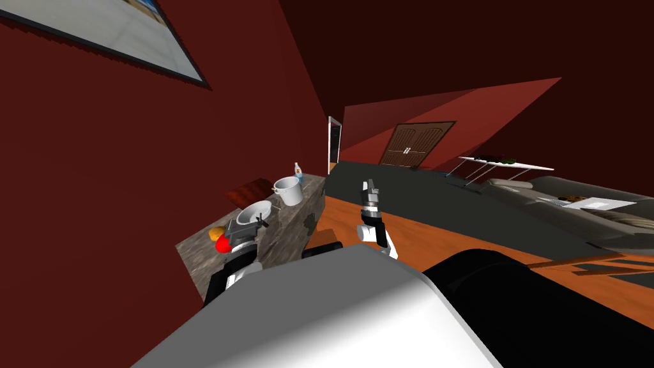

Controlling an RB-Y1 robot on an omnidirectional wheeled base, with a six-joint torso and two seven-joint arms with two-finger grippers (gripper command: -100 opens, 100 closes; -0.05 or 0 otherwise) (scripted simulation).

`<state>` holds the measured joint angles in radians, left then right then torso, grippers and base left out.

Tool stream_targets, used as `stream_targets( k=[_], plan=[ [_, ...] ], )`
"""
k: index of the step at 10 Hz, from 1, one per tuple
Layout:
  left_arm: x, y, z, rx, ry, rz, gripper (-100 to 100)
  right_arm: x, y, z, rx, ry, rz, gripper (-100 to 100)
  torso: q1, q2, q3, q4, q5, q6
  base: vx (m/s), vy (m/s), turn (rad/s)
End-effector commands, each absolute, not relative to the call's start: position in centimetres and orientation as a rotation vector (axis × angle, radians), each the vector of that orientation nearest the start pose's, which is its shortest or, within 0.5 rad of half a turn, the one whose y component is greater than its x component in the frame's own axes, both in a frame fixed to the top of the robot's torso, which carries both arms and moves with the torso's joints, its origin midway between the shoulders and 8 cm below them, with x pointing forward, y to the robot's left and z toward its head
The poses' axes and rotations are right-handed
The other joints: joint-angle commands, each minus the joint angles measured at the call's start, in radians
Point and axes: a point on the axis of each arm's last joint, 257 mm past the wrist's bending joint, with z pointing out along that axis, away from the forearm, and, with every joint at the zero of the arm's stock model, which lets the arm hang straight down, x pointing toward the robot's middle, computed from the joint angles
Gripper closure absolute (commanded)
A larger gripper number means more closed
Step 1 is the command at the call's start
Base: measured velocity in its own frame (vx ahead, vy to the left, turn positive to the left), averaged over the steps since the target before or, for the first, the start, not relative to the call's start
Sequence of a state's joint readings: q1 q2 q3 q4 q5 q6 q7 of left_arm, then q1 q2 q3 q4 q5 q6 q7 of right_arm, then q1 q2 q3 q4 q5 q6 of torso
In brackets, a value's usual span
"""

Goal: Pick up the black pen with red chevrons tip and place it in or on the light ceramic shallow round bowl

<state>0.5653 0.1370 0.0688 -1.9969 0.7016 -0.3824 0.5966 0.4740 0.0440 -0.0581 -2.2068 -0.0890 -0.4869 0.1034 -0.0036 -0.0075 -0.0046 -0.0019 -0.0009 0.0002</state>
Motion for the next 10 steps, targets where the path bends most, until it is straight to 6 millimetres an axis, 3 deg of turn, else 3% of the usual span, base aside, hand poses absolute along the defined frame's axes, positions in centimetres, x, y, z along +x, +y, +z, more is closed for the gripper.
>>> stream_targets(
  k=[1,10],
  plan=[
    [35.6,40.7,-18.2,-1.694,-0.015,-1.893,-100,35.5,-31.5,-0.2,0.752,0.586,1.197,0,0.0,0.0,0.0,0.0,0.0,0.0,0.091,-0.079,0.119],
    [33.2,43.7,-27.2,-1.969,-0.455,-1.879,-100,35.5,-31.5,-0.2,0.752,0.586,1.197,0,0.002,0.002,0.001,0.001,0.0,0.0,0.079,-0.054,0.083]
  ],
)
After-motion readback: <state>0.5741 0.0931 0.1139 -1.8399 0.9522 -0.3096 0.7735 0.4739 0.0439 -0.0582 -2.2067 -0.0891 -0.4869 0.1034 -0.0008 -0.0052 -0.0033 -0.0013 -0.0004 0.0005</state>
